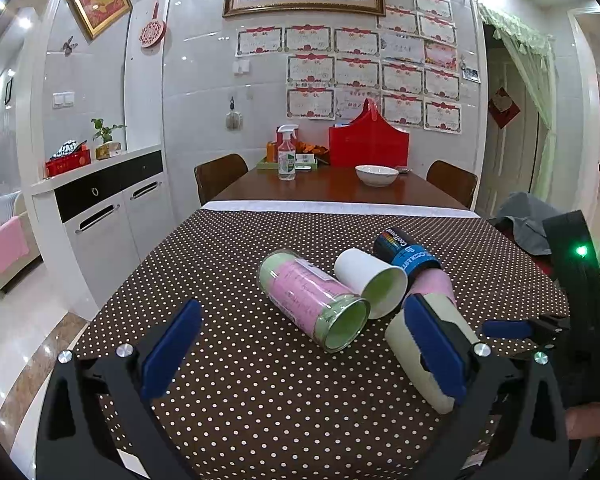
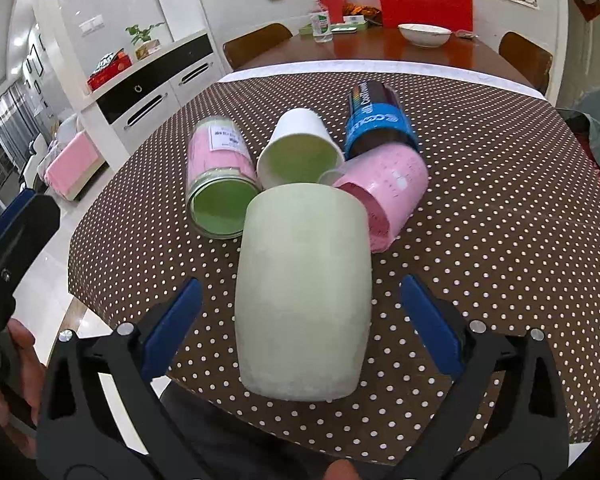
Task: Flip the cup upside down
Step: 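Lift the pale green mug with the right gripper and pull it back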
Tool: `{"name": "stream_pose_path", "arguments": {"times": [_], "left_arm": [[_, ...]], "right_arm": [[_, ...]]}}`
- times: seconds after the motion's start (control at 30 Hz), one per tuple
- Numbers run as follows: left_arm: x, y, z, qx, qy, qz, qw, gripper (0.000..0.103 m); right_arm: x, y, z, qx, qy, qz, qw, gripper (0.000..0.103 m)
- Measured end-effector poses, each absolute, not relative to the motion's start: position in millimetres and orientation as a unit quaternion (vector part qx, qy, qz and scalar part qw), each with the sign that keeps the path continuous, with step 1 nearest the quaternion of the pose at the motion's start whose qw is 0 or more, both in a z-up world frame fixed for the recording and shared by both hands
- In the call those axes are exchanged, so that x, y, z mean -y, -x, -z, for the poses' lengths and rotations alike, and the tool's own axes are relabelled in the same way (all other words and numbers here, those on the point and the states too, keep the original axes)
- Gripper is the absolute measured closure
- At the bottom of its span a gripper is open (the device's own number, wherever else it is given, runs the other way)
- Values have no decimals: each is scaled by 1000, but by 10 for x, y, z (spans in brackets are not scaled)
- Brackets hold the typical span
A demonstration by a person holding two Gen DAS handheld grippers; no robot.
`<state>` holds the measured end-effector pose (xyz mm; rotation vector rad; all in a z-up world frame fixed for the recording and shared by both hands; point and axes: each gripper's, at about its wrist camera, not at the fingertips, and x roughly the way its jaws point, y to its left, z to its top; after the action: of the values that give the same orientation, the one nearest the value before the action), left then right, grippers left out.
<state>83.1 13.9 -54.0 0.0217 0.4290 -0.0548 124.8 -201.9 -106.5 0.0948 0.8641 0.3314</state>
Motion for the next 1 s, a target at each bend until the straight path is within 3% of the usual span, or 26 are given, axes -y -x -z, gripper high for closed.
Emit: {"name": "stream_pose_path", "arguments": {"times": [1.0], "left_arm": [[-118,-414,190,-170,-19,36,985,4]], "right_arm": [[2203,-494,252,-232,-45,-93,967,6]]}}
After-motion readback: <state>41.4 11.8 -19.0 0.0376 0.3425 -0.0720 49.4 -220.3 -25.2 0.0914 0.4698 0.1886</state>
